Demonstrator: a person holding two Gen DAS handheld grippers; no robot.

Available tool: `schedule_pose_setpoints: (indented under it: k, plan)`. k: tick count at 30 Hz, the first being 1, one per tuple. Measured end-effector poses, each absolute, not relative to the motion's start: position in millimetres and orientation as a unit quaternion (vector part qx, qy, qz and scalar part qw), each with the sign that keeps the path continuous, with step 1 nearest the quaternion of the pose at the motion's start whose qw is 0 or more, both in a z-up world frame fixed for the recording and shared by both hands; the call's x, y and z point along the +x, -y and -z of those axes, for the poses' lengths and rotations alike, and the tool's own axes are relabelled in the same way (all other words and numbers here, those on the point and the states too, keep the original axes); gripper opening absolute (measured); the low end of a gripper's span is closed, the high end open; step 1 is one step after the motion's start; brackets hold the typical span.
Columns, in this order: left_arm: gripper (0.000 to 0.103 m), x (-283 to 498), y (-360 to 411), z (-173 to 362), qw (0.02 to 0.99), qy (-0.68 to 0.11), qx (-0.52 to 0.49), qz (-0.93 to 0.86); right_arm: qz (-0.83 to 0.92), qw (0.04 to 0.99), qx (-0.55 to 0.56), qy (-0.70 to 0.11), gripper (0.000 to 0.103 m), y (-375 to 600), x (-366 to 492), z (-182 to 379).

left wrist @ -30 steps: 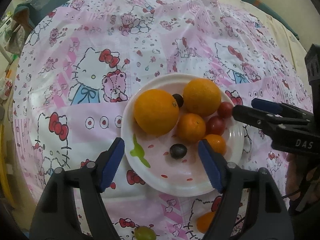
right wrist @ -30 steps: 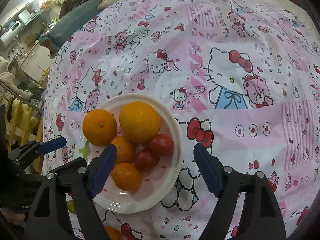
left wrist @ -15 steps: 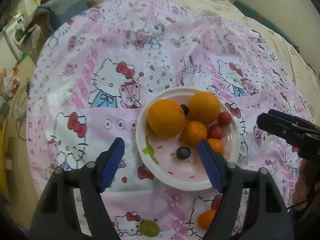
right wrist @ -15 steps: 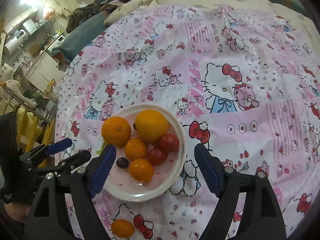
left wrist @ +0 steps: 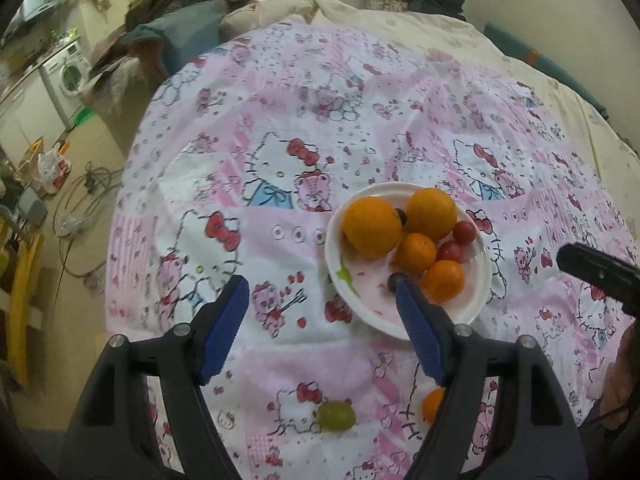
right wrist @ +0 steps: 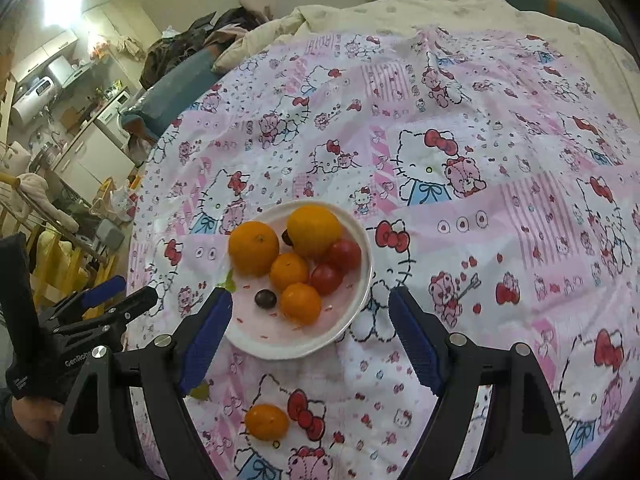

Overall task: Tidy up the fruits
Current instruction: 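Withdraw both grippers from the plate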

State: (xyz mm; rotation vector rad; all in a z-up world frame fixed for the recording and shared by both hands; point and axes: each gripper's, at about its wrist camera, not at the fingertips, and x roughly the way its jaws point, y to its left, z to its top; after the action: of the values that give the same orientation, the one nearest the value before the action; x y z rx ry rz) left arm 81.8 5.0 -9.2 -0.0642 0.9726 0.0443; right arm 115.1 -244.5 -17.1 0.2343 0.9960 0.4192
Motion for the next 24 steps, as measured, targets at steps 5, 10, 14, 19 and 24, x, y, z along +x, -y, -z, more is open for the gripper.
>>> schedule_pose_setpoints:
  k: [5,10,14,19,24]
  plan:
    - [0.073,63.4,-15.7,6.8,0.876,-0.479,-0.049,-0.023,-0.200,0.850,0.114,-0.474,0.083,242.4,96.6,15.6]
    - [0.073,41.7,-10.9,9.3,0.869,-0.494,-0.032,-0.006,-0.198,0.847,0.120,-0.478,0.083,241.0,72.5,16.2]
    - [0.073,29.4,-10.4,16.3,0.864,-0.503,-0.030,-0.004,-0.196,0.839,0.131,-0.490,0.083,240.5,55.4,23.9]
    - [0.073,28.6,-17.7,24.6,0.861,-0.505,-0.057,-0.006,-0.190,0.834,0.110,-0.507,0.083,233.7,50.1,38.2]
    - [0.081,31.9,-20.9,28.7,0.857,-0.511,-0.066,-0.015,-0.189,0.812,0.122,-0.539,0.083,235.5,51.6,60.2]
